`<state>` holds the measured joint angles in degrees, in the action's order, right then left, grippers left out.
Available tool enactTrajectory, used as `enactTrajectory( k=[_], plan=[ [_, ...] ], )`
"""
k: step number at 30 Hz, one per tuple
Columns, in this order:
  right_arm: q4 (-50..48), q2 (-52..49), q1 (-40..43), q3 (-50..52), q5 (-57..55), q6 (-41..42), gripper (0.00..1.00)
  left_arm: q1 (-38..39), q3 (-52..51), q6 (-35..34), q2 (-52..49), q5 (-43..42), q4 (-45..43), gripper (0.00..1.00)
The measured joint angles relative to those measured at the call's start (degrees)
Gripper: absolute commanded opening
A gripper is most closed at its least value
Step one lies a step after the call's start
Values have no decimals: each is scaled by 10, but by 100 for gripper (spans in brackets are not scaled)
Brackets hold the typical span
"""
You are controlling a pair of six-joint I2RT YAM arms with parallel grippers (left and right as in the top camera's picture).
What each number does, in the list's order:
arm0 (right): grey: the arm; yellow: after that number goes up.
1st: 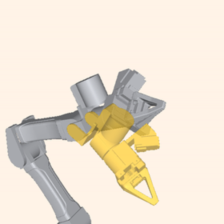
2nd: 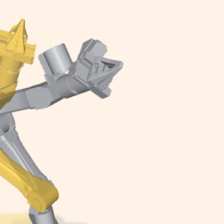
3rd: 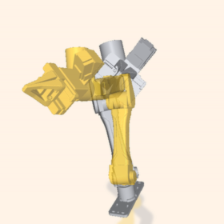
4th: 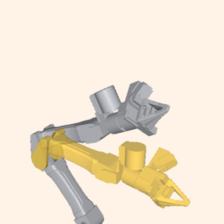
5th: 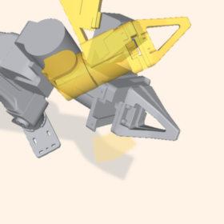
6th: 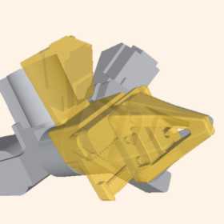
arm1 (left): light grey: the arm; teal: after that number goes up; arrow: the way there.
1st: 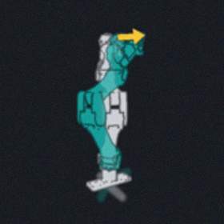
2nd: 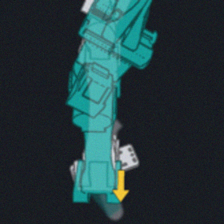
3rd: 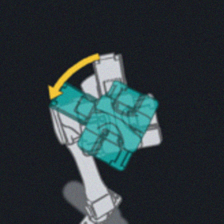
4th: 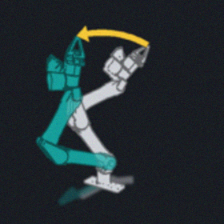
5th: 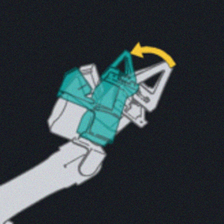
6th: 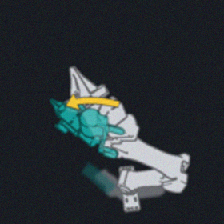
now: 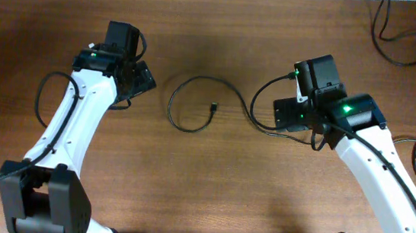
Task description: Untangle cables
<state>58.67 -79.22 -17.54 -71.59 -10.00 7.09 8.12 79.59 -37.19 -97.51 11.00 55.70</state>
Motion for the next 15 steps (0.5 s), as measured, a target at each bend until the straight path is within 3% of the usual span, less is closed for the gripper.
enactTrajectory(
  k=[5,7,11,12,13,15],
  plan=[
    [-117,-28,0,-4,150,5,99,0,0,0,0,0,0,99],
    [-155,-118,0,-3,190,-31,90,0,0,0,0,0,0,99],
    [-153,-254,-13,-3,200,-127,88,0,0,0,0,0,0,99],
    [-168,-275,-37,-3,188,-148,73,0,0,0,0,0,0,99],
    [-185,-284,-55,-3,169,-158,66,0,0,0,0,0,0,99],
    [-218,-314,-77,-3,110,-166,64,0,0,0,0,0,0,99]
  ],
)
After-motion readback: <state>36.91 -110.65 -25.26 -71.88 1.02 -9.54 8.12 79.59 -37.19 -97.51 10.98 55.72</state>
